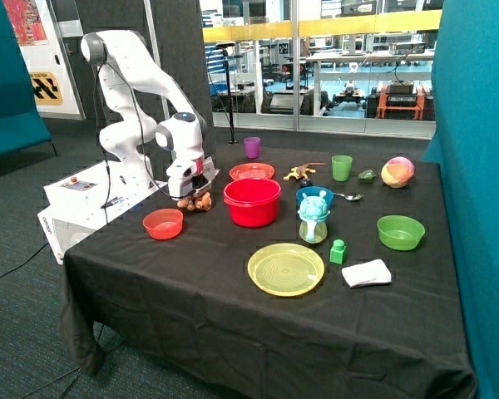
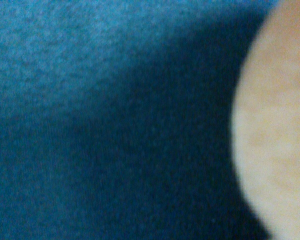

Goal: Hide the teddy bear in the red bowl

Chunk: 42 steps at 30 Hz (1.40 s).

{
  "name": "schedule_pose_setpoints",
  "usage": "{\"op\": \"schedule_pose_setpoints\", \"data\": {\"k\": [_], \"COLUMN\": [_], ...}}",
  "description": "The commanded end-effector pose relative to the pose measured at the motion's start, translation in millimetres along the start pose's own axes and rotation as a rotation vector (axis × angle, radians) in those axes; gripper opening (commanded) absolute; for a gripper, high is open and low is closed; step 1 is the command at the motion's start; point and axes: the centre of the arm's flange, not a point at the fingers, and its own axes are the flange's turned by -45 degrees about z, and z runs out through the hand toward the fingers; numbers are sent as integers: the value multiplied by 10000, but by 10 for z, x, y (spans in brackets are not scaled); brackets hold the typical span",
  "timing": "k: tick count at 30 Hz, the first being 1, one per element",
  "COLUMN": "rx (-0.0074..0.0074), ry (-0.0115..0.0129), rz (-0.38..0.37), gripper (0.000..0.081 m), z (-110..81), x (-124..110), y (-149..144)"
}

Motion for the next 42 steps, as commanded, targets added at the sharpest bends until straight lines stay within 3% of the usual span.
{"op": "schedule_pose_setpoints", "data": {"k": [1, 14, 25, 31, 42], "rx": [17, 17, 21, 22, 23], "ry": [-65, -64, -63, -63, -63], "rz": [63, -64, -1192, -1541, -1886], "gripper": [0, 0, 0, 0, 0], "z": [-20, -128, -680, -872, -1312], "x": [53, 49, 237, 340, 909], "y": [37, -9, -324, -485, -789]}}
